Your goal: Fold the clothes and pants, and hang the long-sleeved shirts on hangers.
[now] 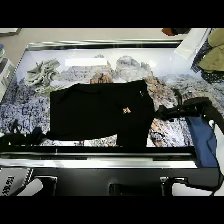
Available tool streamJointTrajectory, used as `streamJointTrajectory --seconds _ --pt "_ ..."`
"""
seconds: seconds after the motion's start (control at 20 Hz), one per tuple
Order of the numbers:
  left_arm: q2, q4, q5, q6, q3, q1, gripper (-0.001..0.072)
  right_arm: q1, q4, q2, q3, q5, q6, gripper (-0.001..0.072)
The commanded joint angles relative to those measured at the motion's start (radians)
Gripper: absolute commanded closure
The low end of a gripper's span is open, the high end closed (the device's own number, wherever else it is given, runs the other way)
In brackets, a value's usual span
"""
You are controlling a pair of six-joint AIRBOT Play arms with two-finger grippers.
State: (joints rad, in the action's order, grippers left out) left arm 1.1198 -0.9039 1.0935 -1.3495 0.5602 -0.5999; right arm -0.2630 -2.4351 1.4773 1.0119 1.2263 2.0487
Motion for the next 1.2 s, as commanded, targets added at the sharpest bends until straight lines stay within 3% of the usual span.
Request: streamJointTrajectory --seconds 0.0,0.2,0.35,0.6,0.7,0.95,1.15 --pt "-0.001 0.033 -0.028 0.023 0.191 0.113 0.0692 0.001 -0.079 -0.107 0.018 -0.052 0.034 0.0687" --pt "-0.001 0.032 -0.108 -0.024 0.512 0.261 0.0692 0.001 -0.078 -0.195 0.168 -0.106 -0.06 0.0688" --pt "-0.011 -0.003 -0.104 -0.085 0.785 0.311 0.0693 0.001 -0.07 -0.257 0.398 -0.106 -0.107 0.0688" --pt "-0.135 -0.257 -0.034 -0.289 1.134 0.315 0.0693 0.001 0.086 -0.442 0.757 -0.11 -0.211 0.0687" --pt "-0.232 -0.362 0.0 -0.357 1.179 0.315 0.0693 0.0 0.17 -0.542 0.821 -0.113 -0.267 0.0687" --pt "-0.433 -0.488 0.126 -0.418 1.178 0.315 0.0692 0.001 0.351 -0.74 0.833 -0.128 -0.444 0.0687" --pt "-0.472 -0.544 0.139 -0.432 1.176 0.315 0.0693 0.001 0.342 -0.755 0.832 -0.115 -0.501 0.0687"
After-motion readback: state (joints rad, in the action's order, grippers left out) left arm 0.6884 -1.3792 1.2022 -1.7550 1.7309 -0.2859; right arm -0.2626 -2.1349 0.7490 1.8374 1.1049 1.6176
